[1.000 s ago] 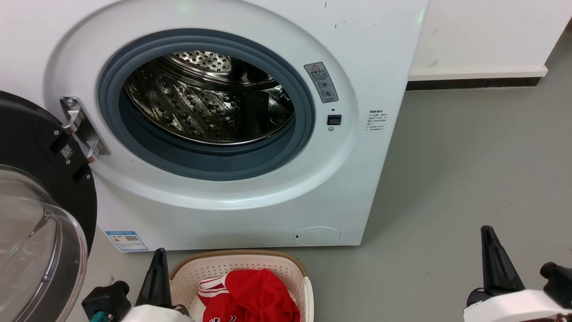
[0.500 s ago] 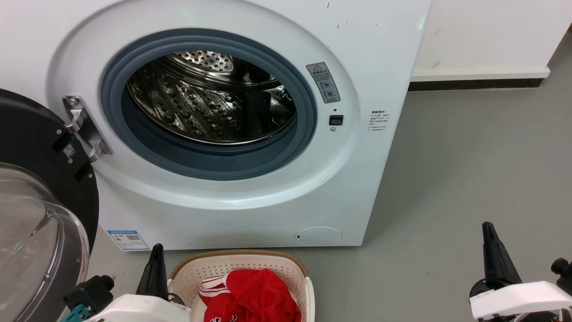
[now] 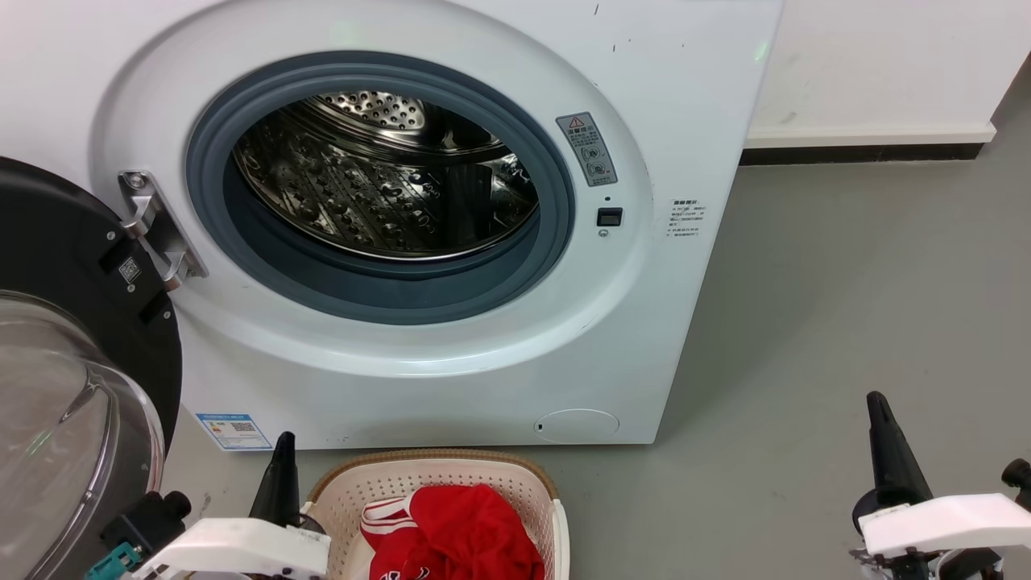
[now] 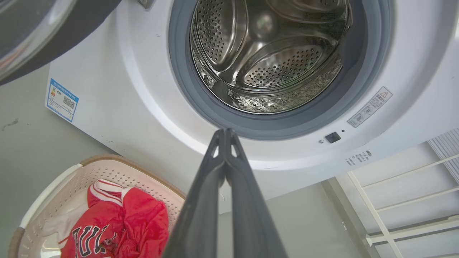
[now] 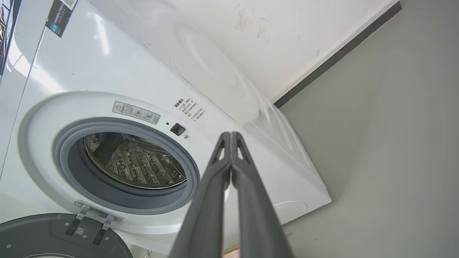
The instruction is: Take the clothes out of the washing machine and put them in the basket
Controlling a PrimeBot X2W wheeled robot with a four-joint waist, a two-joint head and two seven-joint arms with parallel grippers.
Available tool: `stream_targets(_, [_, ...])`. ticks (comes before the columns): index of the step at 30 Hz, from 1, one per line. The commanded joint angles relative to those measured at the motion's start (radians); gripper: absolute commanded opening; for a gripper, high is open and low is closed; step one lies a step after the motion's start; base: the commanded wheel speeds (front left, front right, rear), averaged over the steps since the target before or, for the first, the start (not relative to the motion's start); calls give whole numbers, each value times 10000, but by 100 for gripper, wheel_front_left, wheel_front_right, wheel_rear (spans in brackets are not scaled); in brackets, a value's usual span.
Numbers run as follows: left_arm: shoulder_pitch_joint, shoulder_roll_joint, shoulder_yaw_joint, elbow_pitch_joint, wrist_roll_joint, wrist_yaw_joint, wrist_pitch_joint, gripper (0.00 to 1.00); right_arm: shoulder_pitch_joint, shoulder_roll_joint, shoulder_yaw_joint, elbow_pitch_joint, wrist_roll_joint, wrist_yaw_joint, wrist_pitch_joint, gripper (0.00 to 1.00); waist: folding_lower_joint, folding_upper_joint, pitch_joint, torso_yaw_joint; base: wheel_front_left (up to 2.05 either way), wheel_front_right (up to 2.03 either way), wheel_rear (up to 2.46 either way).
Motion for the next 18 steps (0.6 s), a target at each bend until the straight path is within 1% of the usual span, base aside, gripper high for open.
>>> stream_targets(1, [-254,-10,80,-71,-262,-73,50,0,-242,-72,-8,-50,289,0,55,0,0,-1,-1,4,0,0,0])
stream_targets(3, [-288,-14,108,-34,-532,-102,109,0,-280,-73,-13,-16,565,0,117,0,0,-1,-2,11,0,0,0])
stream_targets(4, [-360,-19,147,12,-914,-150,199,0,-345,-74,-18,32,965,-1,212,0,0,-1,-5,22,0,0,0])
stream_targets(18, [-615,-49,341,211,-2590,-359,603,0,-554,-76,-53,258,2691,-2,615,0,0,-1,-15,74,0,0,0])
